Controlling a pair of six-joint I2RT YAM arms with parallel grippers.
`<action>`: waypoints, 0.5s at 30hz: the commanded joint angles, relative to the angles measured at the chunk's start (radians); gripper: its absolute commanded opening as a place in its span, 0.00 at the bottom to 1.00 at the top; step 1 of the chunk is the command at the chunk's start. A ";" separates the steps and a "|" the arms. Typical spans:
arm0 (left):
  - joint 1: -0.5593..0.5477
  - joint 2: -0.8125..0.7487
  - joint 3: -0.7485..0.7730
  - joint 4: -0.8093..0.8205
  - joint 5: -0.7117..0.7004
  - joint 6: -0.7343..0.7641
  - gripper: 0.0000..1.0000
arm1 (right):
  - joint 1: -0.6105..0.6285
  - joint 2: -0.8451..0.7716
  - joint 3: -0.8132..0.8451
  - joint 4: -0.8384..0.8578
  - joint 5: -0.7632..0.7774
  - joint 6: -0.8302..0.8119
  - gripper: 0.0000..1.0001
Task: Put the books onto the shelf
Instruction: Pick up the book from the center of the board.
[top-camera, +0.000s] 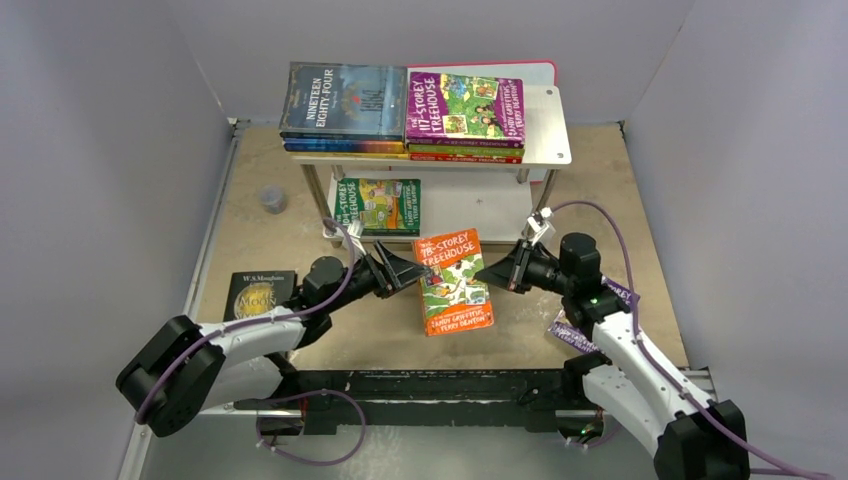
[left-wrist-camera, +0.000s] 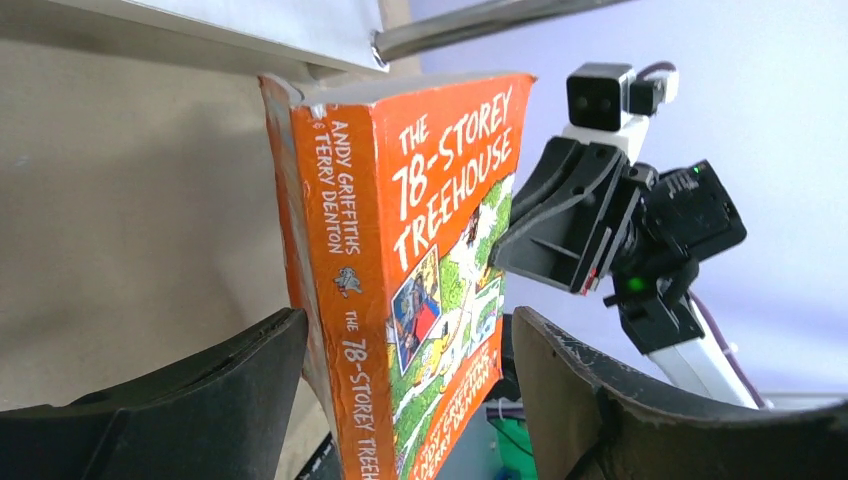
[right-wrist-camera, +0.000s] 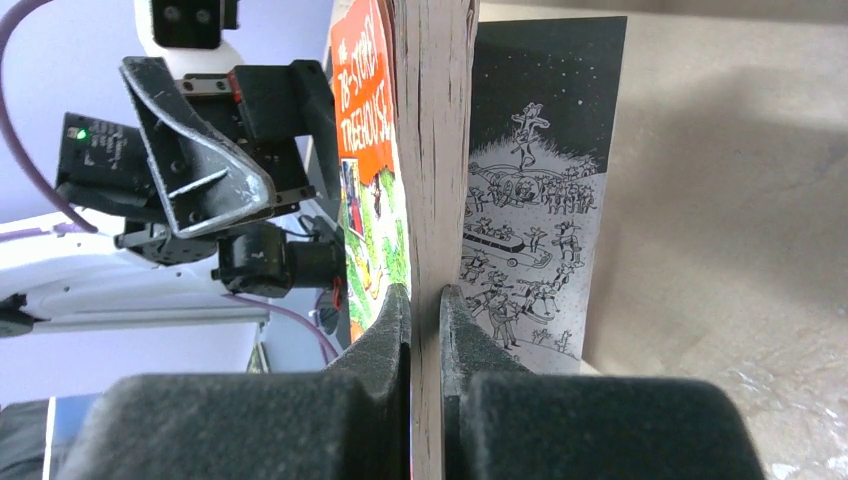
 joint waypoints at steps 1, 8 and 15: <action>0.005 0.018 0.034 0.075 0.084 -0.014 0.73 | 0.000 0.015 0.042 0.185 -0.137 -0.010 0.00; 0.015 0.058 0.060 0.117 0.150 -0.037 0.64 | 0.001 0.089 0.063 0.259 -0.262 -0.041 0.00; 0.027 -0.058 0.044 0.072 0.185 -0.027 0.47 | 0.001 0.162 0.125 0.167 -0.333 -0.197 0.00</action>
